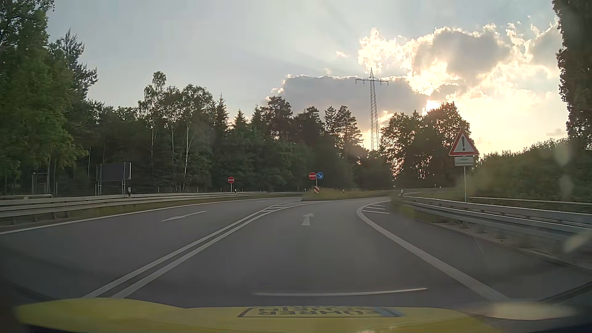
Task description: Follow the waypoints while adhering to traffic rules and regulations
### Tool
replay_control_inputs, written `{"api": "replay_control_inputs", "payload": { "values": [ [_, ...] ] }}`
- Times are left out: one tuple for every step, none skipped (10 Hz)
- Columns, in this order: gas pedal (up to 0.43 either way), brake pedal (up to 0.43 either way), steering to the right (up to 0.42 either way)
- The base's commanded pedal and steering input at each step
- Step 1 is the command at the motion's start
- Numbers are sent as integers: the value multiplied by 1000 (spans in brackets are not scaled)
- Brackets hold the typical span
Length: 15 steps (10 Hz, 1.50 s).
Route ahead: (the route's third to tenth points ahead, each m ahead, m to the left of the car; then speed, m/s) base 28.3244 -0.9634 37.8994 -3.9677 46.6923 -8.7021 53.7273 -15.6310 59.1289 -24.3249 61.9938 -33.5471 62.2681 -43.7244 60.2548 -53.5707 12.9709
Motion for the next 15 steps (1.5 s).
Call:
{"api": "replay_control_inputs", "payload": {
  "values": [
    [59,0,18],
    [47,0,18],
    [39,0,19],
    [39,0,22],
    [39,0,24],
    [39,0,25],
    [39,0,25],
    [28,0,28],
    [20,0,31],
    [20,0,36],
    [20,0,42],
    [8,0,48],
    [8,0,52],
    [20,0,56],
    [28,0,58]
  ]
}}
